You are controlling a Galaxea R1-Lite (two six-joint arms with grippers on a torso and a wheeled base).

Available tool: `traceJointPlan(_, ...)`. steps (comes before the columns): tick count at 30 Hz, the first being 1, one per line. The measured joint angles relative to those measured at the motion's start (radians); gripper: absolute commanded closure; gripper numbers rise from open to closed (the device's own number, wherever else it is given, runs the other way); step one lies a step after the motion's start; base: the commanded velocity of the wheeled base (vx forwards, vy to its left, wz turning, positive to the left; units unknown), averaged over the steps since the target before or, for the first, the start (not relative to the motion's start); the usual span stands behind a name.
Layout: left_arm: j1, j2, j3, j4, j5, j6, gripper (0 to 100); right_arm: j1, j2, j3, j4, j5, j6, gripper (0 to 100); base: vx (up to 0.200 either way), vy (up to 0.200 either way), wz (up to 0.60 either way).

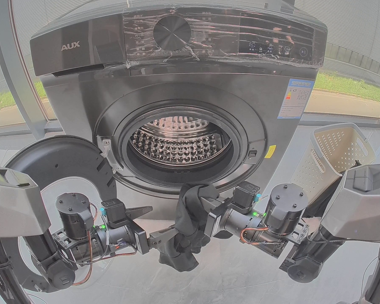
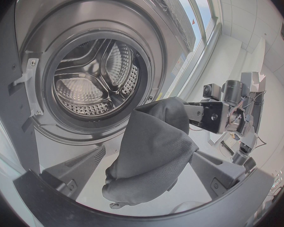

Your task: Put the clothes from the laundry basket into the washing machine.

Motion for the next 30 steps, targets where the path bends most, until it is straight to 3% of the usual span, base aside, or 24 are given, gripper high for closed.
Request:
traceJointPlan(7, -0.018, 0.030, -0.040, 0.000, 0.012, 0.008, 0, 0.023, 0.005, -0.006, 0.000, 0.000, 0.000, 100, 0.000, 0.000, 0.00)
traceJointPlan(14, -0.053, 0.093, -0.113, 0.000, 0.055, 0.031, 0, 0.029, 0.008, -0.017, 0.009, 0.001, -0.003, 100, 0.000, 0.000, 0.00)
traceJointPlan(24, -0.074, 0.216, -0.263, 0.000, 0.083, 0.033, 0, 0.062, 0.004, -0.025, 0.023, 0.002, -0.003, 100, 0.000, 0.000, 0.00)
traceJointPlan(25, -0.074, 0.227, -0.278, 0.000, 0.084, 0.033, 100, 0.064, 0.005, -0.024, 0.023, 0.002, -0.003, 100, 0.000, 0.000, 0.00)
traceJointPlan(30, -0.069, 0.271, -0.338, 0.000, 0.120, 0.031, 100, 0.069, 0.005, -0.020, 0.022, 0.001, -0.002, 100, 0.000, 0.000, 0.00)
